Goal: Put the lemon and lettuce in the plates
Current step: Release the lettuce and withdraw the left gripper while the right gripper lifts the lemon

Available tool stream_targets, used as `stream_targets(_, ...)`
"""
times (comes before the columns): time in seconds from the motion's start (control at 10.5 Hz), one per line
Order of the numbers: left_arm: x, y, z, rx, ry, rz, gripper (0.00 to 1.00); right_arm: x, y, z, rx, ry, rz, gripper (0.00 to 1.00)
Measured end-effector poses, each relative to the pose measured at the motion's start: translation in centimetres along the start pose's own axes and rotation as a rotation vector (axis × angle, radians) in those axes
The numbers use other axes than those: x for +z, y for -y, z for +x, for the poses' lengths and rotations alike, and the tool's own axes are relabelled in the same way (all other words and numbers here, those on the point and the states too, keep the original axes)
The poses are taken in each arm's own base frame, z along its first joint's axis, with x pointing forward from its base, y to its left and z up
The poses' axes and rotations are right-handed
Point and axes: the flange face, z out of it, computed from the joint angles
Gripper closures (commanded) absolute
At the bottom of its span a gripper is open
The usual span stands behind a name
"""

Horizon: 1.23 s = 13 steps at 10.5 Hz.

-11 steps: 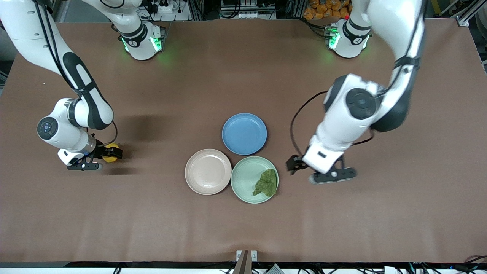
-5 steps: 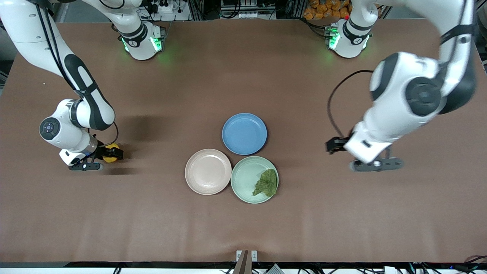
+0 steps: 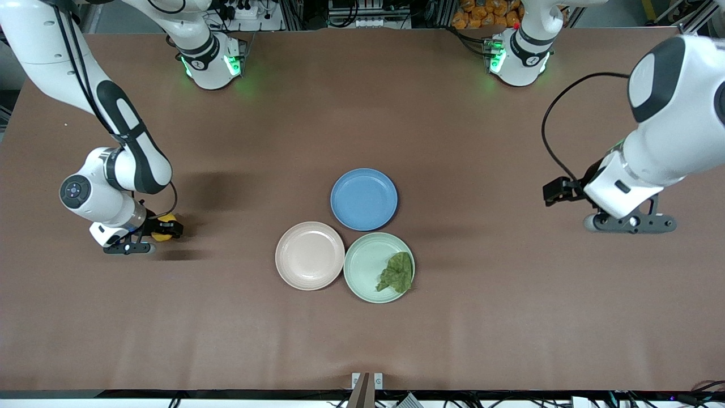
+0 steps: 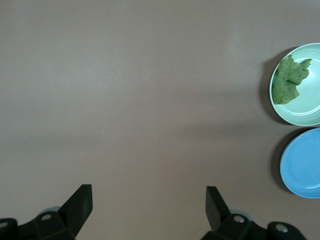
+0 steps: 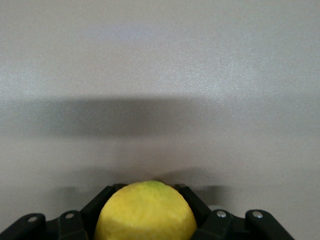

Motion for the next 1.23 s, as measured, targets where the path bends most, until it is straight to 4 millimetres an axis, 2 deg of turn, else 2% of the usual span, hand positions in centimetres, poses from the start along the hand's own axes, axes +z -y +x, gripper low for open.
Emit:
stream_targets(0.38,-4.1,2.5,-4.1,-0.033,-0.061,0.010,0.00,-1.0,1.2,1.1,0.000,0.042,0.010,0.43)
stream_targets(0.57,-4.8,3.1,-5.6,-0.028,-0.095,0.060,0.00,-2.6,1.5,2.5,-0.004,0.077,0.015,0.43)
stream_targets(0.76,-5.3,3.8,-5.9,-0.036,-0.111,0.071,0.00,-3.8,2.0,3.5,-0.007,0.083,0.017,0.43)
stream_targets(0.95,-5.7,5.0,-5.8,-0.058,-0.121,0.071,0.00,-4.7,4.7,4.4,0.026,0.092,0.015,0.43)
stream_targets(1.23,-6.4,5.6,-5.7,-0.068,-0.137,0.070,0.00,-5.7,11.2,5.2,0.049,0.099,0.007,0.45)
